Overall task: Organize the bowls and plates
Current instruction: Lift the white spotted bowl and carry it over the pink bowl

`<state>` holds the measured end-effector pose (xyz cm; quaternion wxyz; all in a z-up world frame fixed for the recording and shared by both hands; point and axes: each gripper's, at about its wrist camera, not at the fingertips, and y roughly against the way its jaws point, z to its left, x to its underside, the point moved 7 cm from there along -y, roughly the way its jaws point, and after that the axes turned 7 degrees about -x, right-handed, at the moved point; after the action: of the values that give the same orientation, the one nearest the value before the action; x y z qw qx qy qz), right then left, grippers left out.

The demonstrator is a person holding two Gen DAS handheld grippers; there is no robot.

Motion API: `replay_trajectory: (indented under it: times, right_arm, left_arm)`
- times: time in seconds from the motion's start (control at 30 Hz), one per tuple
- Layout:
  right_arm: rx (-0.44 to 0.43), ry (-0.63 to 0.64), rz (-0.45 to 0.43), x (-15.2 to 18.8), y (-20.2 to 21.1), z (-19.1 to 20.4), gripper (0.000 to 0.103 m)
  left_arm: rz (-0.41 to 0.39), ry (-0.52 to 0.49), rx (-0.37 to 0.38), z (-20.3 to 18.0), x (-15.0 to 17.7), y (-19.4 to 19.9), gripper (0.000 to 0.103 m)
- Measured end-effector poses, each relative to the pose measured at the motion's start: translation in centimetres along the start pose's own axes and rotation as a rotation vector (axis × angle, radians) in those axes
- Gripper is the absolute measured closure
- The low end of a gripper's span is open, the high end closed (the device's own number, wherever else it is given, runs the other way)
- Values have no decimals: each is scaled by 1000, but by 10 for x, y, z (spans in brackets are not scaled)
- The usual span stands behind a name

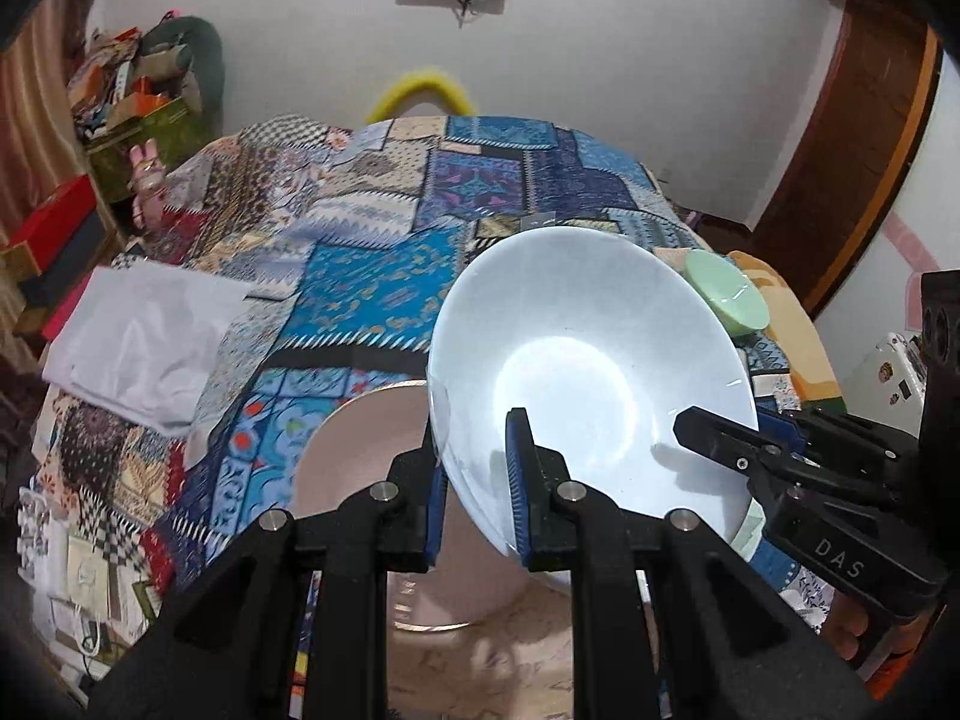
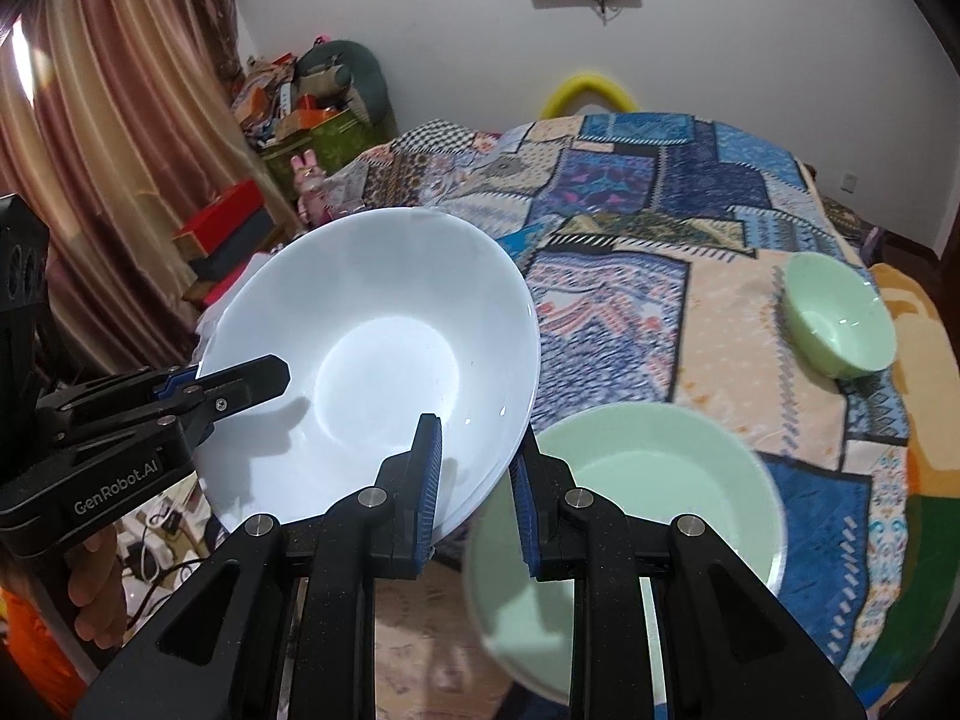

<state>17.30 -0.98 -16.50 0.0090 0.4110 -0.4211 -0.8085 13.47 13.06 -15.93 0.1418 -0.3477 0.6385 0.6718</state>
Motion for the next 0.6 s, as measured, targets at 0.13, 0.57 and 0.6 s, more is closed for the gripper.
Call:
replay_trajectory:
  times: [0.13, 0.57, 0.6]
  right_arm:
    - [-21, 0, 29, 7, -16, 13, 83]
    - [-60, -18, 130, 30, -64, 35, 83]
    - [-59, -19, 136, 32, -66, 36, 83]
  left_arm:
    - [24, 20, -16, 20, 13, -6, 85]
    - [137, 63, -48, 67, 55, -47, 85]
    - [144, 65, -48, 69, 57, -50, 85]
